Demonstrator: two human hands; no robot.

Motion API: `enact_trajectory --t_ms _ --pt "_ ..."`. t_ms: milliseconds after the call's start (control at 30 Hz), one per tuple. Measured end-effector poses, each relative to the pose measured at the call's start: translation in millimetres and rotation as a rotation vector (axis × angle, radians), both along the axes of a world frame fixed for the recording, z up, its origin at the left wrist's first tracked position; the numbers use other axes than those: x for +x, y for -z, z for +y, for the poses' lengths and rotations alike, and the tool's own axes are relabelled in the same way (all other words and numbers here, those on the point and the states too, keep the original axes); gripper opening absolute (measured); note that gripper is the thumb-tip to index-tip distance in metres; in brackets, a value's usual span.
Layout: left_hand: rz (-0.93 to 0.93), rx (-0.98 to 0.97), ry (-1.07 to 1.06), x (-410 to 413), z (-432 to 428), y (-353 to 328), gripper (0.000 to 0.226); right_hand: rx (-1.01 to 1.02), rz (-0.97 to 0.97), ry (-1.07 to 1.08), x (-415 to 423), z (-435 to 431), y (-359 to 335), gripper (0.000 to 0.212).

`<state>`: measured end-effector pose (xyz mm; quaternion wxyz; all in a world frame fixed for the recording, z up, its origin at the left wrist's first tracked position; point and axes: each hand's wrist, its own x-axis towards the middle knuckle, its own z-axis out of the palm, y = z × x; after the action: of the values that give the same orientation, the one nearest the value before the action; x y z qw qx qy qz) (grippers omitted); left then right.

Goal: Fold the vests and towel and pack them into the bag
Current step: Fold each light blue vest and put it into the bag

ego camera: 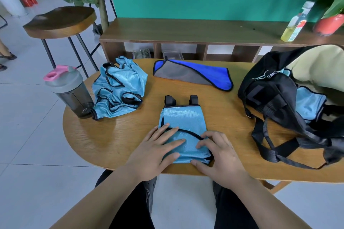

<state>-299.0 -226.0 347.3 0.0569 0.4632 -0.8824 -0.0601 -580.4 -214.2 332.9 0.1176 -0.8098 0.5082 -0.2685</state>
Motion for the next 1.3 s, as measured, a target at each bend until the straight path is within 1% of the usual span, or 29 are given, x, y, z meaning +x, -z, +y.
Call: enact_trajectory --t_ms 133,333,467,567,667,733,800,900,967,1067,1167,1233,1300 --pt "0.004 0.003 -0.003 -0.6 0.5 -0.3 0.052 0.014 -0.019 0.116 8.8 4.9 1.0 0.035" --pt "-0.054 -0.01 0.0 -2.3 1.8 -1.7 0.066 -0.059 0.088 0.256 26.3 11.2 -2.9 0.028" --pt "-0.087 -0.04 0.005 -2.0 0.6 2.0 0.067 -0.091 0.151 0.267 17.5 14.7 -6.3 0.034" --pt "-0.108 -0.046 0.015 -2.1 -0.6 4.3 0.067 -0.139 0.18 0.258 9.1 18.4 -8.5 0.035" --pt "-0.122 -0.048 0.016 -2.1 -0.3 4.4 0.069 -0.106 0.142 0.233 6.1 21.8 -6.7 0.035" --pt "-0.123 -0.055 0.017 -2.3 0.3 4.3 0.069 -0.057 0.065 0.247 4.5 22.4 -4.6 0.033" --pt "-0.125 -0.07 0.02 -2.5 0.7 4.7 0.067 -0.053 0.016 0.269 2.6 23.7 -2.4 0.029" --pt "-0.123 -0.073 0.02 -2.7 1.0 5.6 0.065 -0.108 0.074 0.288 -2.3 28.1 1.5 0.017" --pt "-0.129 -0.069 0.022 -2.4 0.6 6.1 0.065 -0.141 0.098 0.304 -8.3 29.7 3.5 0.014" --pt "-0.134 -0.082 0.026 -2.7 0.3 6.8 0.066 -0.173 0.108 0.275 -17.6 27.4 4.9 0.018" --pt "-0.14 -0.118 0.047 -3.1 2.4 3.5 0.068 -0.144 0.113 0.218 -25.9 20.9 -2.1 0.026" --pt "-0.132 -0.133 0.083 -4.3 5.0 -0.6 0.071 -0.131 0.09 0.114 -32.1 17.7 -7.9 0.031" --pt "-0.129 -0.121 0.107 -5.6 7.5 -3.3 0.075 -0.101 0.094 -0.054 -37.3 13.4 -11.3 0.045"
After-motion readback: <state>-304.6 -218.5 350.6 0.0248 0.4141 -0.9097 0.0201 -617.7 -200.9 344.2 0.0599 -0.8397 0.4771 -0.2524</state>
